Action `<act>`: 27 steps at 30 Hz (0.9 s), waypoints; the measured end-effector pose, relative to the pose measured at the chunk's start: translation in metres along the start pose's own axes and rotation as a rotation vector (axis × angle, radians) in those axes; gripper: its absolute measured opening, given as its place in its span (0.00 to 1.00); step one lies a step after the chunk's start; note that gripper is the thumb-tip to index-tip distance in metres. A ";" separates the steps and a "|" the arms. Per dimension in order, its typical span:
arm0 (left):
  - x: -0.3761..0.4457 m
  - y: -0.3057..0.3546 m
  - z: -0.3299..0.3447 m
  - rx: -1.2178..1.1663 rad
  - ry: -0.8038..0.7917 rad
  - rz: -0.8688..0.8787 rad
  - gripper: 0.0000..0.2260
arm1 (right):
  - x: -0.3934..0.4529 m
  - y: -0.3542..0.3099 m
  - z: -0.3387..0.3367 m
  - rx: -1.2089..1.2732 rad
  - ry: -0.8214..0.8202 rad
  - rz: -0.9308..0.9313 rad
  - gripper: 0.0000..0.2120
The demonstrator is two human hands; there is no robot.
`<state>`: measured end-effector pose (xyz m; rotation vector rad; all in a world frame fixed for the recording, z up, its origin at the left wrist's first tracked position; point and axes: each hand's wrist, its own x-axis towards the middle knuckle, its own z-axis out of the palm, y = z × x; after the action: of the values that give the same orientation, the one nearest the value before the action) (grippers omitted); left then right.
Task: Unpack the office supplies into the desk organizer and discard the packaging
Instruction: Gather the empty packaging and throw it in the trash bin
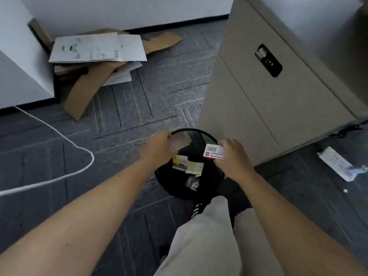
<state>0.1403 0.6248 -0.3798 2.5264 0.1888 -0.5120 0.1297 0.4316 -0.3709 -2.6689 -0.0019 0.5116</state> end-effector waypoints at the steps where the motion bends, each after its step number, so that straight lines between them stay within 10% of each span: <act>1: 0.007 -0.002 0.008 0.028 -0.041 -0.005 0.23 | 0.005 0.003 0.008 0.004 -0.037 0.000 0.26; 12: 0.027 0.004 0.013 0.356 -0.273 0.069 0.21 | 0.016 0.018 0.007 -0.050 -0.131 0.007 0.24; 27: -0.085 0.147 -0.140 0.400 0.197 0.497 0.21 | -0.125 -0.035 -0.178 -0.098 0.334 -0.090 0.22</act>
<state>0.1421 0.5754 -0.1652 2.8647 -0.5099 -0.1050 0.0790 0.3818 -0.1628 -2.8019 -0.0496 0.0343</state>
